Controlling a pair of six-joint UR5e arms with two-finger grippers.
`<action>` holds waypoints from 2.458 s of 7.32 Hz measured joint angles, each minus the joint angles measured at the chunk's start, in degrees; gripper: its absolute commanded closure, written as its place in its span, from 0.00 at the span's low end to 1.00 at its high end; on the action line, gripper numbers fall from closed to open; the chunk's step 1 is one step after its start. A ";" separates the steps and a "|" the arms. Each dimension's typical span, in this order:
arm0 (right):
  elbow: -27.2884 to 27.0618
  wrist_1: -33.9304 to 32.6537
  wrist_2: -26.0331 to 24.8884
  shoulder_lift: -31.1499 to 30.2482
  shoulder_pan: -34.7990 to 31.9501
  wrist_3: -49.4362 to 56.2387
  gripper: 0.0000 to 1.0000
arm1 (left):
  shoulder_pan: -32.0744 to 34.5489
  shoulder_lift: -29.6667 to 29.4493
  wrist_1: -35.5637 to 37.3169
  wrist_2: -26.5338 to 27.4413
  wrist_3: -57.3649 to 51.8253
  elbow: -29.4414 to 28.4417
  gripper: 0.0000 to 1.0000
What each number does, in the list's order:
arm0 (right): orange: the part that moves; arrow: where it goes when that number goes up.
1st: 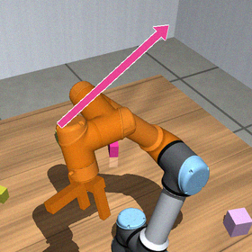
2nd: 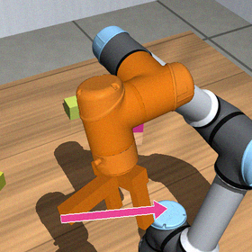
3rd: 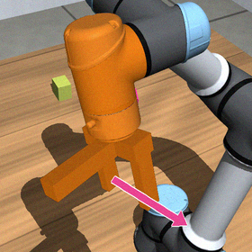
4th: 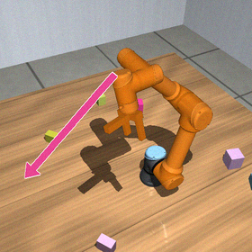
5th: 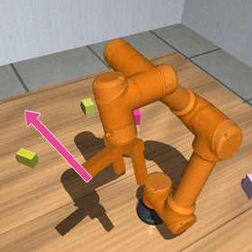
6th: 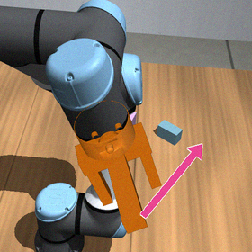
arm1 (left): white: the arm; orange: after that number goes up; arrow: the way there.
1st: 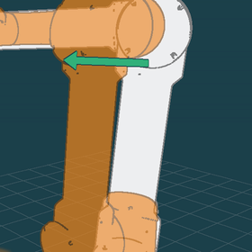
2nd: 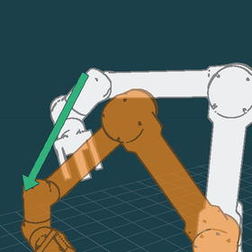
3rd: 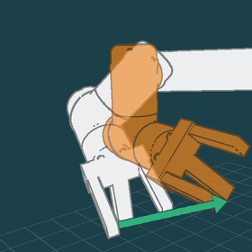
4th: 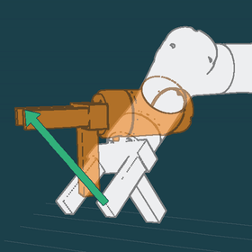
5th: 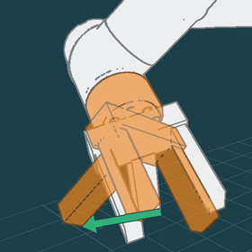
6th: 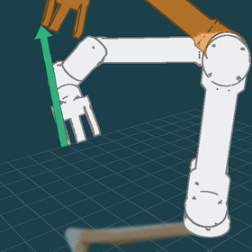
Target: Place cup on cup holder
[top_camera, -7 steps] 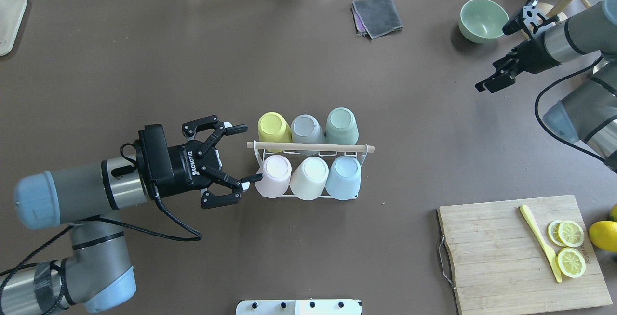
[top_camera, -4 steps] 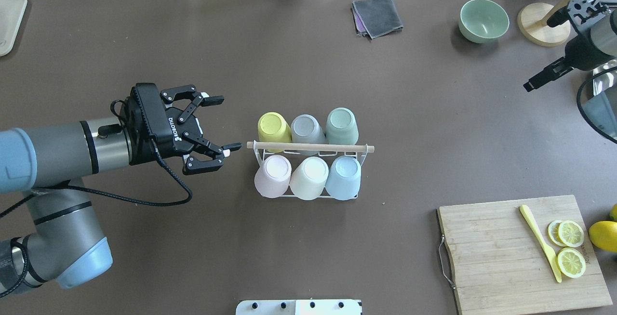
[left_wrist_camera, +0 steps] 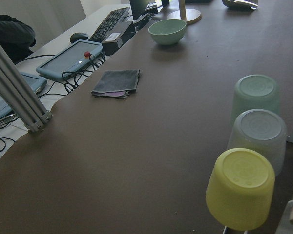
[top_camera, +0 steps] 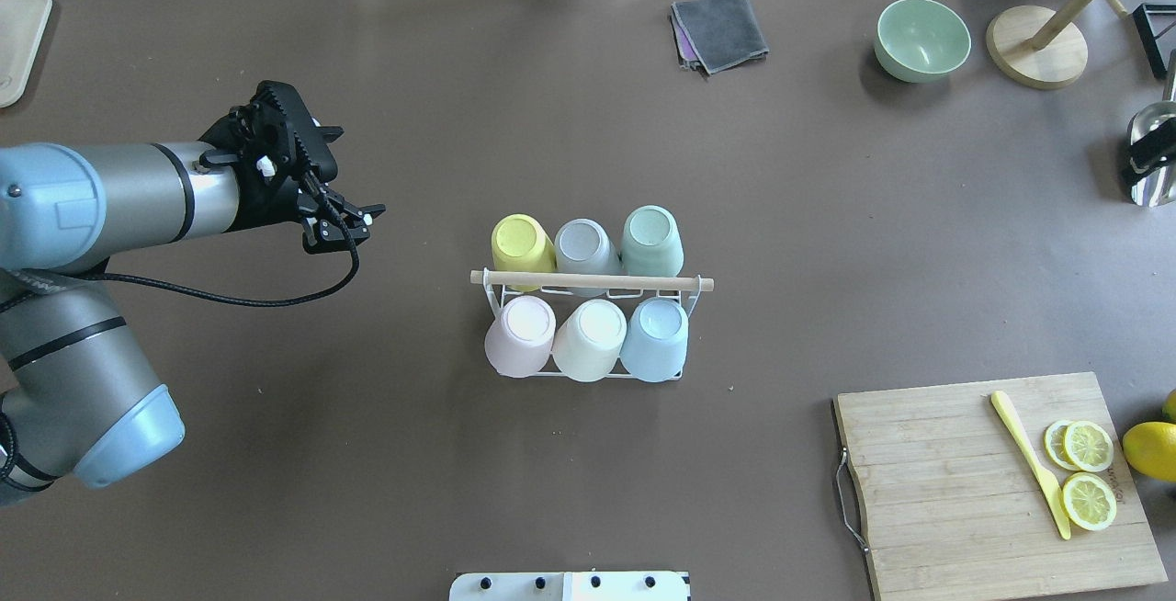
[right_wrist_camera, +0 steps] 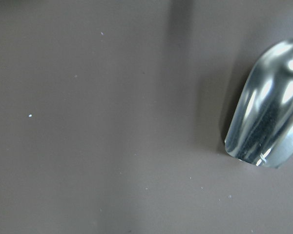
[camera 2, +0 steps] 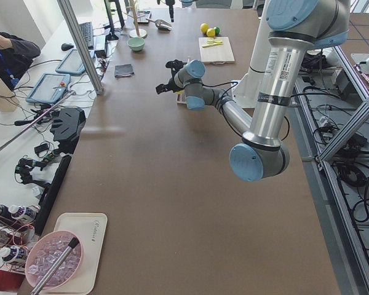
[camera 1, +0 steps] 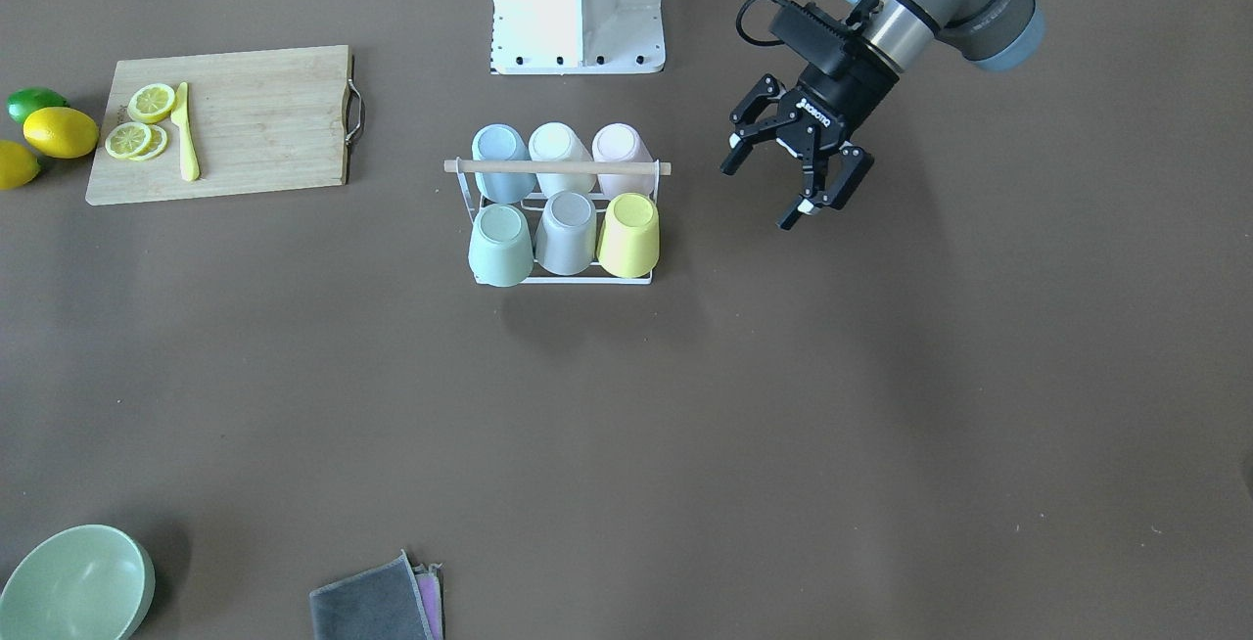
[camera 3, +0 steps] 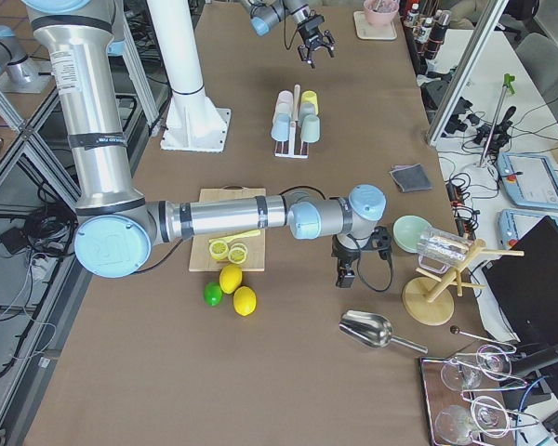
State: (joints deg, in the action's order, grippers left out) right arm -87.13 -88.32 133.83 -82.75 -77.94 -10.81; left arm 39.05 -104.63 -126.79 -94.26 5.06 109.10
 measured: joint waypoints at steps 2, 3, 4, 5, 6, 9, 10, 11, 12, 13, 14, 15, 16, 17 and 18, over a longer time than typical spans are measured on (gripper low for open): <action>-0.95 -0.48 2.79 -3.93 -5.66 -0.81 0.01 | 0.47 0.09 15.03 6.87 -1.31 -0.71 0.01; -1.91 -0.50 2.98 -5.90 -8.23 -0.66 0.01 | 0.85 0.27 18.76 10.36 -1.16 -1.24 0.01; -2.96 -0.46 2.88 -7.53 -10.05 -0.24 0.01 | 1.28 0.43 21.73 12.12 -0.97 -1.51 0.01; -3.60 -0.44 2.57 -8.49 -11.13 0.12 0.01 | 1.51 0.28 25.23 12.76 -0.86 -1.46 0.01; -3.87 -0.49 1.80 -8.85 -11.52 0.30 0.01 | 1.88 0.08 28.12 12.79 -0.42 -1.28 0.01; -8.93 -7.02 0.20 -8.82 -11.15 0.42 0.00 | 5.20 0.10 34.84 3.43 6.03 -1.44 0.01; -10.52 -9.01 -1.20 -8.87 -11.00 0.51 0.00 | 8.35 0.81 35.82 -3.11 6.83 -1.79 0.01; -11.19 -9.74 -1.96 -8.94 -10.98 0.55 0.00 | 12.70 1.98 36.18 -10.22 7.16 -2.74 0.01; -11.47 -9.95 -2.21 -9.11 -10.99 0.55 0.00 | 17.95 3.46 36.35 -17.49 7.28 -3.98 0.01; -11.54 -9.95 -2.06 -9.43 -11.12 0.50 0.00 | 23.42 5.67 36.90 -24.53 7.32 -4.76 0.01; -11.56 -9.87 -1.84 -9.72 -11.50 0.42 0.00 | 28.72 8.58 37.63 -30.07 7.31 -5.05 0.01; -11.61 -9.81 -1.85 -9.91 -12.10 0.36 0.00 | 33.02 11.56 37.96 -33.09 7.24 -5.11 0.01; -11.61 -9.76 -1.95 -10.07 -12.85 0.24 0.00 | 36.85 14.49 38.11 -35.32 7.08 -5.19 0.01; -11.58 -9.71 -2.05 -10.17 -13.46 0.06 0.00 | 40.71 16.59 38.23 -37.01 6.92 -5.50 0.01; -11.57 -9.65 -2.14 -10.23 -13.88 -0.08 0.00 | 44.77 17.85 38.34 -38.12 6.81 -6.08 0.01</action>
State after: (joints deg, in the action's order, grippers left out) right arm -98.70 -97.97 131.69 -92.98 -91.82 -10.89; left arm 83.81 -86.78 -88.45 -132.37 11.87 103.02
